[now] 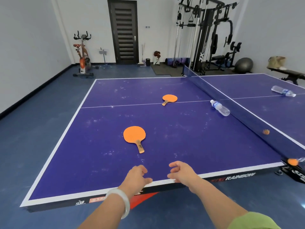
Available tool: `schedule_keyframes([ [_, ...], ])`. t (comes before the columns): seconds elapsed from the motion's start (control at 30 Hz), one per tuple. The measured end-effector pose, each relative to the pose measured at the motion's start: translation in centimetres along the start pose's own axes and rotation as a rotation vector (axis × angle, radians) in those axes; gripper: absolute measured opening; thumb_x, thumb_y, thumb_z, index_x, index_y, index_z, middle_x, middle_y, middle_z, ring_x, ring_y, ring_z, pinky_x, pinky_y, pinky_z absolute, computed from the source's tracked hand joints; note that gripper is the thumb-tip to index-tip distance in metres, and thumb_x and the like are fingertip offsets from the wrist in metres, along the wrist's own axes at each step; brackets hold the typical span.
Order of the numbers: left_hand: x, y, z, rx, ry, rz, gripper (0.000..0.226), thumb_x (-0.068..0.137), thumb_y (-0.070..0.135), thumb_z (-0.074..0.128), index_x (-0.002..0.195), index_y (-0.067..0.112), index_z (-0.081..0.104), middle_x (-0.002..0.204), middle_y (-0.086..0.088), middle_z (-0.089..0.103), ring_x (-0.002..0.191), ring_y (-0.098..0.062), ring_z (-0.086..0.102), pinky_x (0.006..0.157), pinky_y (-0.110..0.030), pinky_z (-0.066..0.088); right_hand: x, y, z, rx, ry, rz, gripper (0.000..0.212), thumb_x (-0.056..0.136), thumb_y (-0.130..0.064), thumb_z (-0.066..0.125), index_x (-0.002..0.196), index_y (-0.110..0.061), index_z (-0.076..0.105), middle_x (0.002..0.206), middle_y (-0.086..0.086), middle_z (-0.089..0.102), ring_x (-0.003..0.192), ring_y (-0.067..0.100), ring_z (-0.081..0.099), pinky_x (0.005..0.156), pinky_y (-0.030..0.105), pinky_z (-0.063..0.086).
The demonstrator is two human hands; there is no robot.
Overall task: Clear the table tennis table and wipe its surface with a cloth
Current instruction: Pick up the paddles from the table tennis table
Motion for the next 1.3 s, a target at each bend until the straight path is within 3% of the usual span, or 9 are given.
schedule_keyframes([
  [0.3, 12.7, 2.5, -1.8, -0.006, -0.073, 0.035, 0.043, 0.089, 0.033, 0.070, 0.126, 0.017, 0.054, 0.122, 0.002, 0.054, 0.102, -0.011, 0.053, 0.082, -0.021, 0.043, 10.6, -3.4, -3.7, 0.046, 0.065, 0.025, 0.039, 0.089, -0.012, 0.072, 0.124, -0.021, 0.057, 0.108, 0.000, 0.061, 0.101, 0.017, 0.063, 0.089, 0.030, 0.056],
  [0.53, 20.9, 4.5, -0.4, -0.009, -0.076, -0.018, 0.041, 0.090, 0.034, 0.069, 0.125, 0.020, 0.053, 0.121, 0.005, 0.050, 0.109, -0.011, 0.050, 0.095, -0.026, 0.044, 18.6, -3.2, -6.4, 0.048, 0.041, 0.036, 0.038, 0.089, -0.013, 0.071, 0.123, -0.025, 0.057, 0.110, -0.002, 0.063, 0.097, 0.016, 0.065, 0.088, 0.029, 0.056],
  [0.63, 24.6, 5.8, -0.1, 0.011, -0.043, -0.048, 0.040, 0.090, 0.038, 0.068, 0.124, 0.024, 0.054, 0.122, 0.007, 0.052, 0.101, -0.005, 0.044, 0.079, -0.011, 0.032, 23.0, -3.1, -8.3, 0.030, -0.001, 0.037, 0.038, 0.090, -0.013, 0.071, 0.123, -0.024, 0.057, 0.112, -0.002, 0.062, 0.099, 0.016, 0.064, 0.091, 0.029, 0.055],
  [0.7, 26.8, 6.6, -0.1, 0.026, -0.014, -0.090, 0.039, 0.090, 0.041, 0.067, 0.123, 0.027, 0.053, 0.122, 0.010, 0.053, 0.098, -0.002, 0.044, 0.064, -0.010, 0.027, 26.1, -3.5, -9.5, 0.017, -0.040, 0.027, 0.038, 0.090, -0.013, 0.071, 0.123, -0.024, 0.057, 0.113, -0.002, 0.062, 0.099, 0.016, 0.064, 0.090, 0.029, 0.055],
  [0.83, 30.8, 7.9, 0.1, 0.044, 0.016, -0.166, 0.037, 0.091, 0.044, 0.063, 0.124, 0.032, 0.051, 0.124, 0.014, 0.049, 0.098, 0.000, 0.044, 0.058, -0.011, 0.023, 32.1, -4.2, -11.5, 0.013, -0.117, 0.008, 0.036, 0.089, -0.013, 0.071, 0.122, -0.023, 0.059, 0.112, -0.001, 0.061, 0.101, 0.015, 0.063, 0.091, 0.030, 0.055],
  [0.93, 33.6, 8.4, 0.2, 0.036, 0.010, -0.167, 0.040, 0.092, 0.041, 0.064, 0.128, 0.028, 0.050, 0.128, 0.010, 0.045, 0.108, -0.006, 0.049, 0.077, -0.010, 0.035, 36.1, -4.5, -12.2, 0.028, -0.147, 0.025, 0.037, 0.089, -0.013, 0.070, 0.123, -0.024, 0.059, 0.113, -0.001, 0.060, 0.101, 0.016, 0.064, 0.097, 0.035, 0.054],
  [1.0, 35.7, 8.5, 0.1, 0.042, 0.003, -0.173, 0.042, 0.092, 0.037, 0.065, 0.129, 0.023, 0.051, 0.130, 0.005, 0.045, 0.117, -0.013, 0.050, 0.093, -0.021, 0.041, 38.1, -4.6, -12.1, 0.047, -0.153, 0.041, 0.040, 0.089, -0.013, 0.070, 0.125, -0.024, 0.057, 0.113, -0.002, 0.060, 0.100, 0.015, 0.063, 0.097, 0.035, 0.054],
  [1.1, 39.7, 8.4, -0.9, 0.074, 0.015, -0.174, 0.044, 0.093, 0.039, 0.063, 0.132, 0.020, 0.050, 0.131, 0.002, 0.043, 0.115, -0.017, 0.051, 0.099, -0.028, 0.044, 41.1, -5.0, -12.0, 0.090, -0.121, 0.041, 0.045, 0.089, -0.015, 0.070, 0.129, -0.028, 0.053, 0.112, -0.004, 0.059, 0.097, 0.013, 0.063, 0.094, 0.031, 0.054],
  [1.3, 49.4, 7.6, -2.1, 0.278, 0.052, -0.160, 0.071, 0.091, 0.053, 0.059, 0.148, 0.018, 0.033, 0.151, -0.002, 0.029, 0.138, -0.022, 0.034, 0.113, -0.039, 0.032, 46.7, -5.4, -12.5, 0.124, -0.036, 0.029, 0.044, 0.088, -0.023, 0.072, 0.126, -0.032, 0.053, 0.117, -0.013, 0.057, 0.107, 0.005, 0.057, 0.080, 0.018, 0.043],
])
Point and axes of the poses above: each hand's wrist, its own x-axis towards the middle knuckle, its own z-axis out of the palm, y = z × x, the point moved 3 cm from there along x, towards the middle knuckle
